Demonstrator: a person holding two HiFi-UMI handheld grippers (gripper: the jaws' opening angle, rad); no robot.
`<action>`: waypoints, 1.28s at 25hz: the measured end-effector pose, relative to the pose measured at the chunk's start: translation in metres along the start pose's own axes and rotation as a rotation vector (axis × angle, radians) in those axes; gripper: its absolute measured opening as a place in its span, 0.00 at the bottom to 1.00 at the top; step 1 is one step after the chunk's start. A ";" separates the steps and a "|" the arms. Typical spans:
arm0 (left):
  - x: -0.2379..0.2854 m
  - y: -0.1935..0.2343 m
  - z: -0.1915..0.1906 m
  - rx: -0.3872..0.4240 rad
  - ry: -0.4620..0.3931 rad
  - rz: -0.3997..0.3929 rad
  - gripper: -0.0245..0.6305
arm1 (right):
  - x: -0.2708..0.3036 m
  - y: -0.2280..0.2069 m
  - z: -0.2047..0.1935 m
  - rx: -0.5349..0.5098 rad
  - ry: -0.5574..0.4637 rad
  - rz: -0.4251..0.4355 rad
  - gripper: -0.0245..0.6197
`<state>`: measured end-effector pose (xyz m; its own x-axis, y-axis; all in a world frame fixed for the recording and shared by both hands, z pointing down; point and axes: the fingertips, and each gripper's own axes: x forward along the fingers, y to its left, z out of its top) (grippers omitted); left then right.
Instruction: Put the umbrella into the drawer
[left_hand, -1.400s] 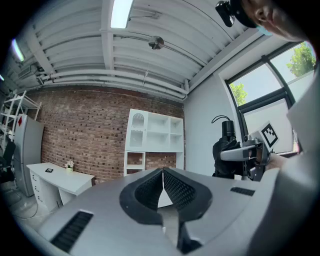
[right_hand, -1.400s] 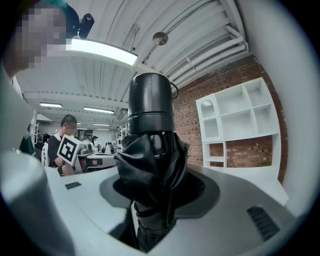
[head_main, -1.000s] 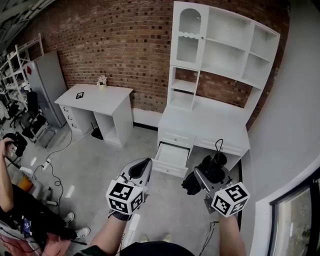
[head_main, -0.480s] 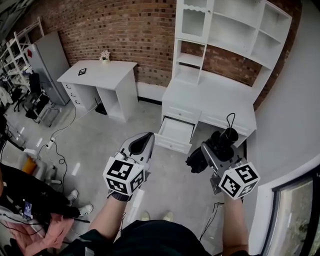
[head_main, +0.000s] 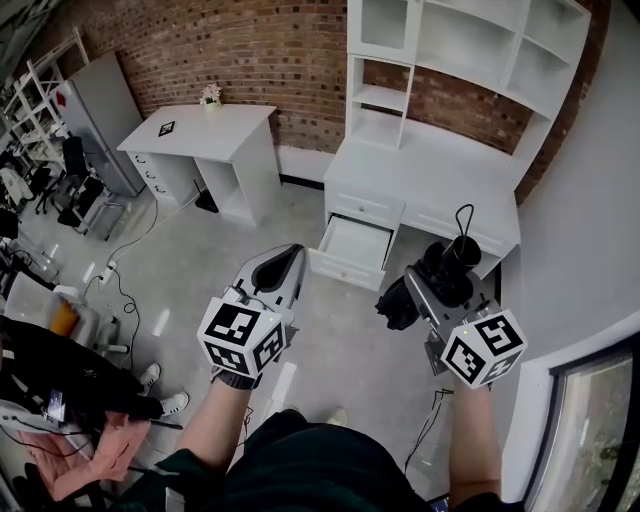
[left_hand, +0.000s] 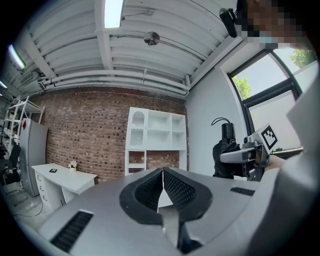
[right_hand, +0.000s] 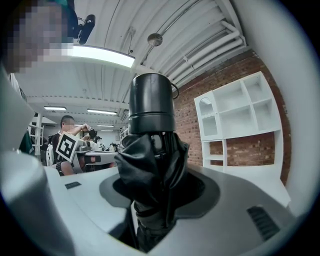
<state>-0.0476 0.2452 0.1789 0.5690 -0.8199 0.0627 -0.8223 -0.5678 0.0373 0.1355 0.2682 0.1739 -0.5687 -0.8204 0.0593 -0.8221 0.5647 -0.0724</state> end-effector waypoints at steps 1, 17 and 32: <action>0.002 -0.003 -0.001 0.002 0.004 -0.002 0.05 | -0.001 -0.003 0.000 0.001 -0.001 -0.002 0.33; 0.057 0.026 -0.016 -0.022 0.019 -0.015 0.05 | 0.042 -0.036 -0.018 0.015 0.039 -0.006 0.33; 0.195 0.169 -0.049 -0.044 0.029 -0.060 0.05 | 0.227 -0.107 -0.055 0.064 0.120 -0.030 0.33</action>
<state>-0.0759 -0.0068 0.2464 0.6174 -0.7818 0.0875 -0.7866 -0.6116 0.0853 0.0929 0.0262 0.2497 -0.5461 -0.8179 0.1812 -0.8377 0.5300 -0.1320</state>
